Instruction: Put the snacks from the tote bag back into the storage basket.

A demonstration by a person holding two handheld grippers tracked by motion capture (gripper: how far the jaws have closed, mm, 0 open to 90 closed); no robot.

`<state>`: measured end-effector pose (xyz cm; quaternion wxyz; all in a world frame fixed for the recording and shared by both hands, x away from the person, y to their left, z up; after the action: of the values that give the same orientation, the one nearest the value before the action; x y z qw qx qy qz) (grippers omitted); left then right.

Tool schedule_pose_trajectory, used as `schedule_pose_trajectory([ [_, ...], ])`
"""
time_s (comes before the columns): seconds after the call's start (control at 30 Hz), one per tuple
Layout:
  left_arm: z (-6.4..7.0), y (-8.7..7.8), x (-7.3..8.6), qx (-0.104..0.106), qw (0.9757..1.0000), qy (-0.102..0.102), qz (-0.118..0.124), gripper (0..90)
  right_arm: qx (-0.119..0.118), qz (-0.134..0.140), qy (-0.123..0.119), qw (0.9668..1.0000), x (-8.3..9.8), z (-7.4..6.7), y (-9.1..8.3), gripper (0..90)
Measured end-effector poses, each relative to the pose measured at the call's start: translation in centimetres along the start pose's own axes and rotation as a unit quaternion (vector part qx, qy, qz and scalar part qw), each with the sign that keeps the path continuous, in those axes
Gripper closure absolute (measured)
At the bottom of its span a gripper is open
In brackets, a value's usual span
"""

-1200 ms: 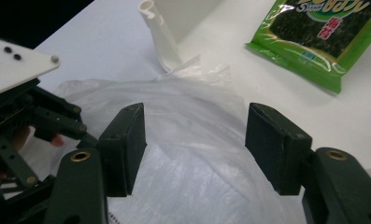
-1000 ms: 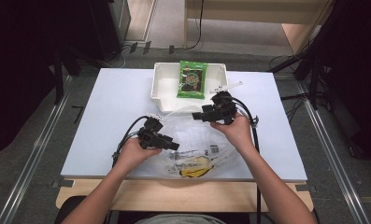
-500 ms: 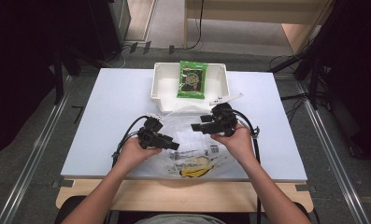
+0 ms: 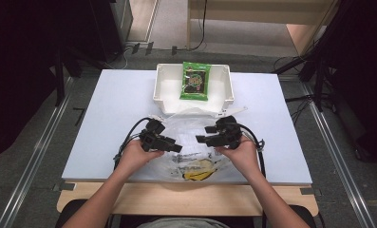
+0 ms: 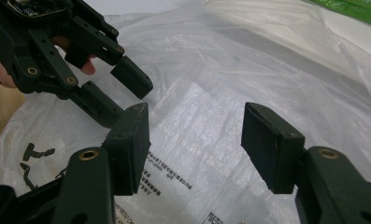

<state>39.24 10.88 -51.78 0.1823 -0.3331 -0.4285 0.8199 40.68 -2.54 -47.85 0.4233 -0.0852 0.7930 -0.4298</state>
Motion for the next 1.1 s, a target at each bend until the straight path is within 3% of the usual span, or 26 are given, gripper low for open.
schedule_pose_trajectory([
  [0.5, 0.1, -0.3, -0.1, 0.001, 1.0000, 0.002, 0.005, 46.3, -0.014, -0.011, 0.022, 0.9996, 1.9, 0.4, 1.4, 44.5],
  [1.1, 0.2, -0.1, -0.1, 0.001, 1.0000, 0.005, 0.007, 45.8, -0.014, -0.039, 0.019, 0.9990, 2.8, 0.5, 3.0, 44.5],
])
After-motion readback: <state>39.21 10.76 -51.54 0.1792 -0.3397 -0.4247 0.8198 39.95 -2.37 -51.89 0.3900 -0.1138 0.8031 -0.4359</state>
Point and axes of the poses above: each handheld gripper's, and its own axes: y roughly forward along the jaws, x roughly out of its underside, z roughly to its right, the point moved 10 cm from there along y, roughly forward along the jaws, and after that the axes turned 11 degrees about -z, right-handed, at the moved point
